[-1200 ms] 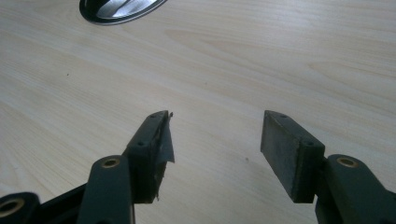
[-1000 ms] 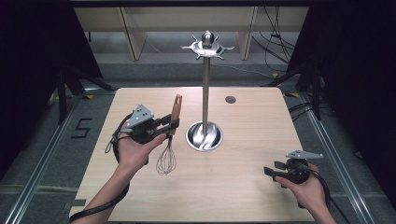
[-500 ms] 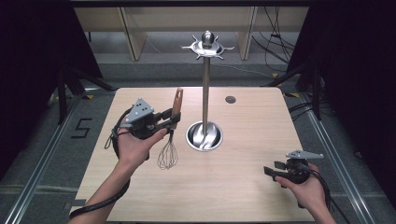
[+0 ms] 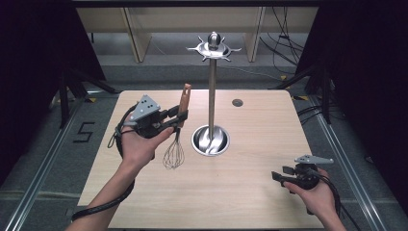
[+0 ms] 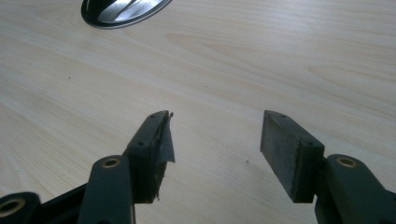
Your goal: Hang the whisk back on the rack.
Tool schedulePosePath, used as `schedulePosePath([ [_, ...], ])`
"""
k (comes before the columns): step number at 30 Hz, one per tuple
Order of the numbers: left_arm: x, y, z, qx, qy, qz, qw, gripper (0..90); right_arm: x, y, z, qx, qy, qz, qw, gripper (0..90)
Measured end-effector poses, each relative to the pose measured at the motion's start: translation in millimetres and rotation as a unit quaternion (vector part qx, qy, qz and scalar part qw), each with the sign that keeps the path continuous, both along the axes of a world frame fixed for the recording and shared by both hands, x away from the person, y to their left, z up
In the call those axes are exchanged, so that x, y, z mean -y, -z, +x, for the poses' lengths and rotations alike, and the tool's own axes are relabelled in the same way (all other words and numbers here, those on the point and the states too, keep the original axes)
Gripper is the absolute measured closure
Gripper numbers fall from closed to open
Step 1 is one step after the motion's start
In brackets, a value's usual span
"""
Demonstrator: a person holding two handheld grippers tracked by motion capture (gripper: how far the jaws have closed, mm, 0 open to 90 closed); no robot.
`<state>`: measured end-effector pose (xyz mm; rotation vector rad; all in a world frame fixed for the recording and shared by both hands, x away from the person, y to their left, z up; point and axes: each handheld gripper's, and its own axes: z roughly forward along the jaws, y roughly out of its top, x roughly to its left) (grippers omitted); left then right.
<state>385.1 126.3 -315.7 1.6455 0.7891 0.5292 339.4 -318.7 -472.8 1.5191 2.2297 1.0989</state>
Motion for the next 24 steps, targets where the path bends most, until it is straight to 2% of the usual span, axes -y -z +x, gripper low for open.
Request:
schedulePosePath([
  [2,0.5,-1.6,0.2,0.001,0.002,0.003,1.0,68.2,-0.4,-0.4,-0.4,-0.002,0.002,0.002,1.0,43.3],
  [4,1.5,-2.5,0.6,-0.001,0.002,-0.001,1.0,68.2,1.6,0.2,1.0,0.011,-0.006,-0.007,0.9999,43.3],
  [5,2.0,-2.8,0.9,-0.001,0.002,-0.001,1.0,68.2,-0.1,-0.2,-0.2,-0.001,0.001,0.002,1.0,43.3],
  [6,2.4,-3.3,1.2,0.0,0.002,0.0,1.0,68.2,1.6,0.1,1.0,0.01,-0.006,-0.008,0.9999,43.3],
  [7,2.8,-3.7,1.3,0.001,0.002,-0.001,1.0,68.2,1.6,0.1,1.0,0.01,-0.006,-0.008,0.9999,43.3],
  [8,3.0,-4.4,1.6,0.002,0.003,0.0,1.0,68.2,-0.4,-0.4,-0.4,-0.002,0.002,0.003,1.0,43.3],
  [9,3.5,-5.1,1.8,0.004,0.004,0.0,1.0,68.2,-0.4,-0.5,-0.4,-0.002,0.002,0.003,1.0,43.3],
  [11,4.6,-6.3,2.3,0.007,0.004,-0.001,1.0,68.2,1.6,0.1,1.0,0.01,-0.005,-0.007,0.9999,43.3],
  [13,5.1,-7.4,2.7,0.01,0.004,0.0,0.9999,68.2,1.7,0.8,1.3,0.013,-0.007,-0.007,0.9999,43.3],
  [14,5.2,-7.9,2.9,0.011,0.003,0.001,0.9999,68.2,0.1,-0.2,-0.1,0.001,0.0,0.001,1.0,43.3],
  [16,5.9,-8.2,3.7,0.013,0.005,-0.001,0.9999,68.2,2.3,-0.1,1.3,0.017,-0.007,-0.01,0.9998,43.3],
  [20,6.1,-9.6,3.9,0.017,0.005,0.003,0.9998,68.2,1.5,-0.7,0.4,0.011,-0.002,-0.008,0.9999,43.3],
  [21,6.1,-9.6,3.9,0.017,0.005,0.003,0.9998,68.2,-0.3,-0.7,-0.5,0.0,0.002,0.003,1.0,43.2],
  [22,6.5,-10.3,4.0,0.018,0.004,0.003,0.9998,68.2,1.4,-0.3,0.8,0.012,-0.006,-0.007,0.9999,43.2],
  [24,7.1,-11.2,4.1,0.02,0.004,0.0,0.9998,68.2,1.0,0.0,0.9,0.01,-0.007,-0.002,0.9999,43.2],
])
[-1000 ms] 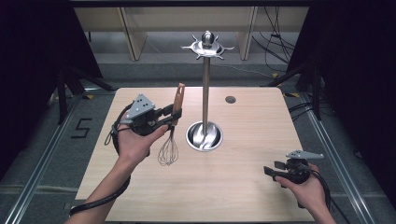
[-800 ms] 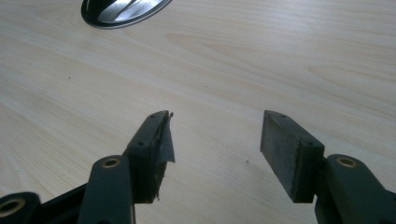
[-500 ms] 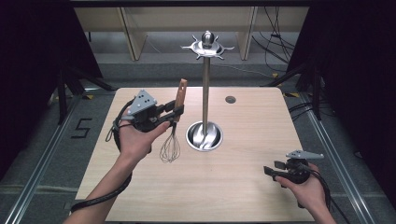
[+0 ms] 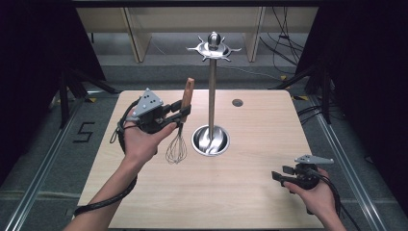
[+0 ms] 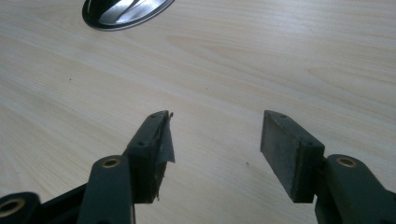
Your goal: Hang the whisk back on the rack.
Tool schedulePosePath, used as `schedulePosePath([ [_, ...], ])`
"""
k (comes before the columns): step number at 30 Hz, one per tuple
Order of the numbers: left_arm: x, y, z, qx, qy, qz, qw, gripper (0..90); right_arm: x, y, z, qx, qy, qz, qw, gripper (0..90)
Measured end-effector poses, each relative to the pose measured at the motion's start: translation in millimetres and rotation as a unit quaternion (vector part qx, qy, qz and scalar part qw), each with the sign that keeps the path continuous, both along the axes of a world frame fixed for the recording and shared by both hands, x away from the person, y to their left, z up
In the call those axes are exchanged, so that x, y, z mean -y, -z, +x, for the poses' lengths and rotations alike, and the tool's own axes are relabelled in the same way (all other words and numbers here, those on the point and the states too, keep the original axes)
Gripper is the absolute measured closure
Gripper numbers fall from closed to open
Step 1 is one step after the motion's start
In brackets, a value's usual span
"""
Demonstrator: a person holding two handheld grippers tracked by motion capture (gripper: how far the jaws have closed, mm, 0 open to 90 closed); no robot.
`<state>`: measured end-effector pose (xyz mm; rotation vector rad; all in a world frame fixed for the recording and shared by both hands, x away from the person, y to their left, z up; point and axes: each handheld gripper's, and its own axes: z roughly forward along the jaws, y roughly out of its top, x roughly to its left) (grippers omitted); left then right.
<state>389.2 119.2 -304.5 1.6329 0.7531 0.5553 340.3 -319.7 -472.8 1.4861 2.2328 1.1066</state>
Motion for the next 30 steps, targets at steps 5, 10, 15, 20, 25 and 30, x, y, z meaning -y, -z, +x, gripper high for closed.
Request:
schedulePosePath([
  [5,1.6,-3.6,0.5,0.014,0.003,0.005,0.9999,68.2,-0.2,0.0,0.0,0.0,0.0,0.0,1.0,43.2],
  [10,4.4,-7.5,0.2,0.02,0.003,0.004,0.9998,68.2,-0.1,0.0,0.1,0.001,0.0,0.0,1.0,43.2],
  [15,6.5,-10.3,0.3,0.024,0.004,0.004,0.9997,68.2,0.0,-0.3,-0.1,0.002,0.001,0.0,1.0,43.2],
  [20,7.8,-11.8,0.3,0.025,0.004,0.003,0.9997,68.2,0.0,-0.1,0.0,0.002,0.001,0.0,1.0,43.2],
  [25,9.3,-14.0,1.1,0.029,0.003,0.002,0.9996,68.2,0.2,-0.2,0.1,0.004,0.002,-0.004,1.0,43.2],
  [30,10.7,-16.8,1.4,0.031,0.002,0.002,0.9995,68.2,0.2,-0.2,0.2,0.004,0.002,-0.003,1.0,43.2],
])
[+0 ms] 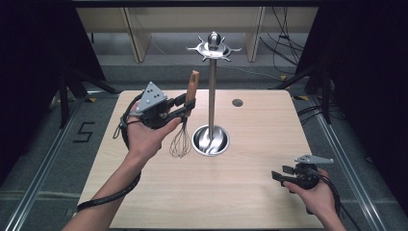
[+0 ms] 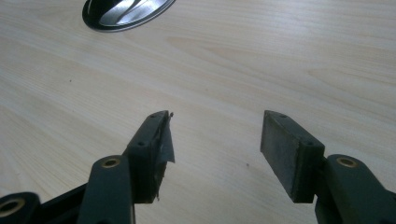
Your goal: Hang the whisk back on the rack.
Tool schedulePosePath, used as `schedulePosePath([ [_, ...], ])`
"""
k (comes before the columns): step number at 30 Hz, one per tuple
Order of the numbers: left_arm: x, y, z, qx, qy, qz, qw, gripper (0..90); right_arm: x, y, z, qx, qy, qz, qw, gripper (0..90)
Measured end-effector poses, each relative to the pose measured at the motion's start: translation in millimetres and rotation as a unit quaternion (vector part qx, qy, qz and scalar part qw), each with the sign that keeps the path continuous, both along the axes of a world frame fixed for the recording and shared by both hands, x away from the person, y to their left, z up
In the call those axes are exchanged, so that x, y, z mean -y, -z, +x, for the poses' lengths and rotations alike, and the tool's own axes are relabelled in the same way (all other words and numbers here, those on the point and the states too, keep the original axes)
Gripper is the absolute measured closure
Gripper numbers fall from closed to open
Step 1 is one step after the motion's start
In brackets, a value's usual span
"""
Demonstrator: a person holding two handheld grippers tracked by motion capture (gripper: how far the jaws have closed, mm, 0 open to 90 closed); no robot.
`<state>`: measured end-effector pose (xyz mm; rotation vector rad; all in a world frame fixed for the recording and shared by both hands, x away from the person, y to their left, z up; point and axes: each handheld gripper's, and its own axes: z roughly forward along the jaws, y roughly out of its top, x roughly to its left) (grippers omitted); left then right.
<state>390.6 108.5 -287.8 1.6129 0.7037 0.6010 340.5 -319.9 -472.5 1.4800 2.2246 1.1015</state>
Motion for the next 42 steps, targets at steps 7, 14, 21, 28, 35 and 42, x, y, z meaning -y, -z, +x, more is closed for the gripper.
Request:
schedulePosePath([
  [7,0.2,-4.2,0.9,0.003,-0.004,0.001,1.0,68.2,-2.2,-1.3,-2.5,-0.017,0.014,0.013,0.9997,43.2],
  [14,-0.4,-7.6,2.6,0.007,-0.009,-0.002,0.9999,68.2,-0.8,-0.6,-1.0,-0.006,0.005,0.007,0.9999,43.1],
  [21,0.5,-7.4,4.6,0.006,-0.011,-0.002,0.9999,68.2,-1.9,-0.9,-1.7,-0.012,0.009,0.011,0.9998,43.1],
  [28,1.2,-8.7,6.2,0.007,-0.014,-0.004,0.9999,68.2,-0.9,-0.4,-0.8,-0.006,0.004,0.006,1.0,43.1],
  [35,3.3,-11.8,6.3,0.01,-0.014,-0.006,0.9998,68.2,-0.9,-0.6,-0.9,-0.006,0.005,0.007,0.9999,43.1],
  [42,4.9,-14.7,6.5,0.014,-0.016,-0.008,0.9997,68.2,-1.9,-0.5,-1.1,-0.011,0.006,0.011,0.9999,43.1],
])
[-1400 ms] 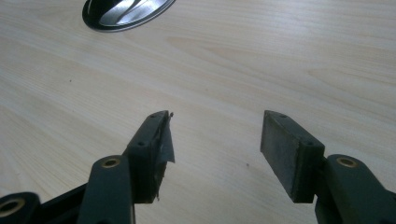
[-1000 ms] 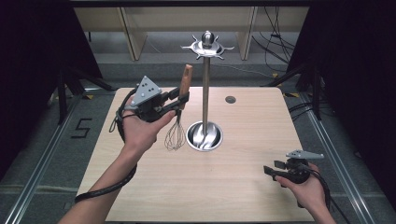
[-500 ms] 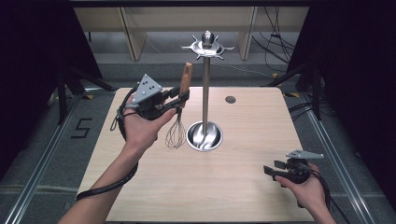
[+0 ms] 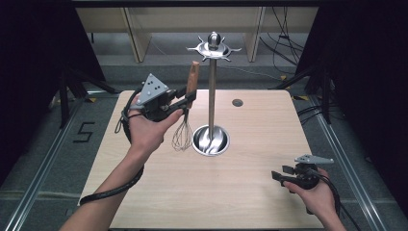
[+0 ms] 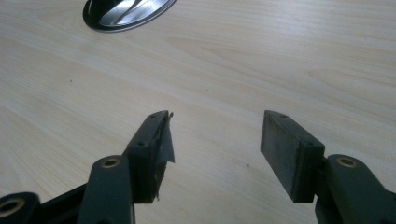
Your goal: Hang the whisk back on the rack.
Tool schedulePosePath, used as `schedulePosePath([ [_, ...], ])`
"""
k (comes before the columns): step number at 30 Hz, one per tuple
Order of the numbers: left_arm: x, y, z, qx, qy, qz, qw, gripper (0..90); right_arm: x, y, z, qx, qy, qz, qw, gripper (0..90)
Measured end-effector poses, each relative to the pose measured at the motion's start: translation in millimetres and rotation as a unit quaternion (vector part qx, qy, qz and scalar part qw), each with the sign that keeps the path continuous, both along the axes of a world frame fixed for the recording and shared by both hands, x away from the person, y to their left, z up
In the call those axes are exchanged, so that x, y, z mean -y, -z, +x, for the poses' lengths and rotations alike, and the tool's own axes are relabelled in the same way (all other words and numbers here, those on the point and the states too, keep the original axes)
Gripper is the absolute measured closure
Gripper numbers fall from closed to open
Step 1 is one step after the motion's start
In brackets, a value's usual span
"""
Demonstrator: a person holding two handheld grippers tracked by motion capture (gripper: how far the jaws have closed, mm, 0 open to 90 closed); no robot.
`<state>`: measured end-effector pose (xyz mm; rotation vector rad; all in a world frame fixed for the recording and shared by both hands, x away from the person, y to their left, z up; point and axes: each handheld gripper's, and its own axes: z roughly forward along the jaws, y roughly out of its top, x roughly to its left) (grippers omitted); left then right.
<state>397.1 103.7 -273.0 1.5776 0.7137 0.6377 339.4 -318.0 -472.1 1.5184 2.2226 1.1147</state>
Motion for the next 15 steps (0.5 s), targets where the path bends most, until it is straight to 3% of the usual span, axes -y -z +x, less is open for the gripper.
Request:
schedulePosePath([
  [15,2.7,-2.9,0.1,-0.004,-0.004,-0.005,1.0,68.2,0.1,0.1,0.1,0.0,0.002,0.001,1.0,43.1],
])
